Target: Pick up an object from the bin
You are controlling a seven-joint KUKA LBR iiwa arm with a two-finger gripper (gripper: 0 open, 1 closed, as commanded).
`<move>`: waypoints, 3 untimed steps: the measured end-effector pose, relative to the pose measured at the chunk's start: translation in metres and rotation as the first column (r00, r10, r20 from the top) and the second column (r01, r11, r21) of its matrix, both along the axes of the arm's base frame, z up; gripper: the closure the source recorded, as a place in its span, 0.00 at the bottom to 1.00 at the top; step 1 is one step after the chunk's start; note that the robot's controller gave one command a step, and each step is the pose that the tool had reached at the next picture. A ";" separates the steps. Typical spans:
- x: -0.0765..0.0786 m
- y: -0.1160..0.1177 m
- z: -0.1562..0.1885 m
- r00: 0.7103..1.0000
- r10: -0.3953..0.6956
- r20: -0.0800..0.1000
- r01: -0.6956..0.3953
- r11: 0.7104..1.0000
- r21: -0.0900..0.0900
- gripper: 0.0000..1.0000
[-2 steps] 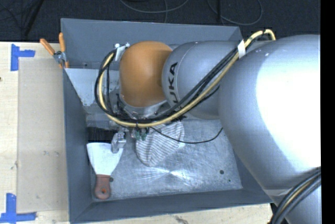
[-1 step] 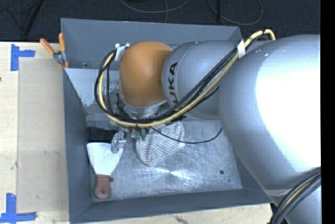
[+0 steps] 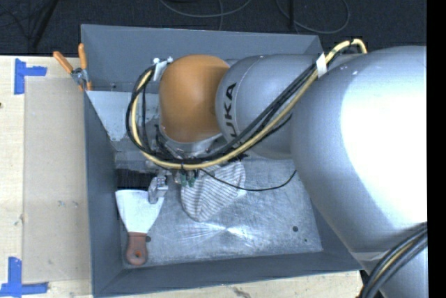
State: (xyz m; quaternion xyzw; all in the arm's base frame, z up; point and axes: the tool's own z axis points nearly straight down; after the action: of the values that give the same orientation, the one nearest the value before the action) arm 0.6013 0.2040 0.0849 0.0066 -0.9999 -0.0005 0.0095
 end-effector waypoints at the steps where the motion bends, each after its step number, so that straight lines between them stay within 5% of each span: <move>1: -0.008 -0.032 -0.005 0.999 0.037 0.031 -0.037 0.999 0.006 1.00; 2: 0.014 -0.011 0.126 0.879 0.476 0.019 -0.476 0.880 -0.001 0.00; 3: 0.021 -0.004 0.156 0.858 0.513 0.028 -0.513 0.858 -0.001 0.00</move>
Offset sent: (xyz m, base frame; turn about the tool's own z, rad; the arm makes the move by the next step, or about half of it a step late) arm 0.0196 -0.0047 0.1530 -0.5398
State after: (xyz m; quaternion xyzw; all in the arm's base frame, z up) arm 0.6226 0.2004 0.2406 0.2725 -0.9622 -0.0009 -0.0042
